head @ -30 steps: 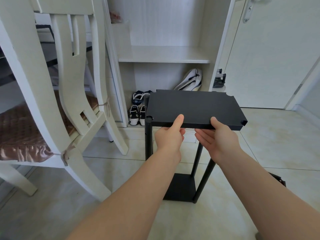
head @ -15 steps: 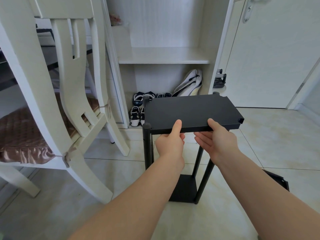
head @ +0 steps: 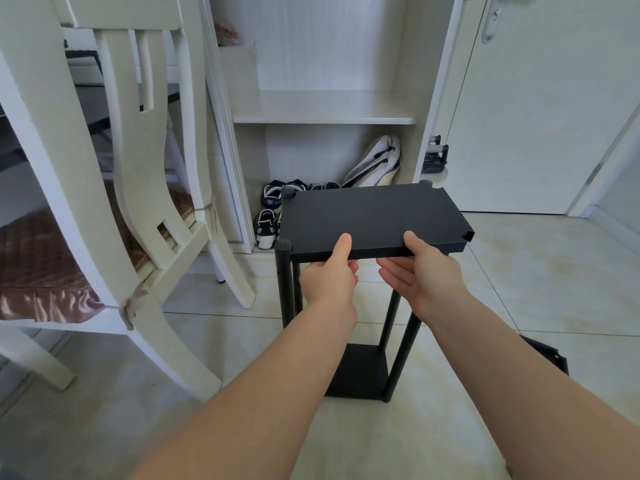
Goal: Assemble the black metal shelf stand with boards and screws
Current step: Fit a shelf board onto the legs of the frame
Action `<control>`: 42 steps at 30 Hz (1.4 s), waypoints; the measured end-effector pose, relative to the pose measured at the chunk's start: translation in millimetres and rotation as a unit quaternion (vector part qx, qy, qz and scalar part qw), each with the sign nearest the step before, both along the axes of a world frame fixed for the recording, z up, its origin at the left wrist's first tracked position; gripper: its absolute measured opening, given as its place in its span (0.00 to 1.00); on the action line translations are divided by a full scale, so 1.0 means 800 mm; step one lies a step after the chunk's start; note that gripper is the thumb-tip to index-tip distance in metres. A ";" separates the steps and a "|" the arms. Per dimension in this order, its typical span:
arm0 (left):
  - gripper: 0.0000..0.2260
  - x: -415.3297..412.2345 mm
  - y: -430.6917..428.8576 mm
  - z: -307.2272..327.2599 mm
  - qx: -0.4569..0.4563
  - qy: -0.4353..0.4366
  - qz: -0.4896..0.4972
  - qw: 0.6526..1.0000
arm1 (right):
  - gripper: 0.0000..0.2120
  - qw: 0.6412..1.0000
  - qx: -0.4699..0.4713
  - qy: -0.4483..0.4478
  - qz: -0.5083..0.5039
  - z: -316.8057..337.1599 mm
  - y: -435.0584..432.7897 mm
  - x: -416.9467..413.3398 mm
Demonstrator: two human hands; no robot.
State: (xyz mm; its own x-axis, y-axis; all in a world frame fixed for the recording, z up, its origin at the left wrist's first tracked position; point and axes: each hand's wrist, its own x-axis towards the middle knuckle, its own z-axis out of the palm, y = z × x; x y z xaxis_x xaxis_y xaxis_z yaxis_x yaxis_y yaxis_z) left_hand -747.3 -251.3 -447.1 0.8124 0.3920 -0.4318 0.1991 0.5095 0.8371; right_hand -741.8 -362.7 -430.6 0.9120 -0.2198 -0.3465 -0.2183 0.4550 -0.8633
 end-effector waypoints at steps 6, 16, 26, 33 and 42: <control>0.13 0.009 0.012 0.007 -0.018 0.010 -0.003 1.000 | 0.12 1.000 0.006 0.005 0.018 0.003 0.004 0.007; 0.18 0.018 0.029 0.015 -0.041 0.011 -0.007 0.999 | 0.14 0.994 -0.042 -0.008 0.101 0.002 -0.007 0.011; 0.17 0.025 0.033 0.016 -0.047 0.020 -0.012 0.999 | 0.07 0.944 -0.328 0.022 -0.043 -0.045 -0.073 0.017; 0.17 0.026 0.034 0.016 -0.040 0.025 -0.019 0.999 | 0.20 0.936 -0.353 -0.014 -0.010 -0.065 -0.080 0.053; 0.19 0.028 0.036 0.013 -0.041 0.025 -0.033 0.998 | 0.05 0.910 -0.413 -0.040 0.015 -0.082 -0.085 0.068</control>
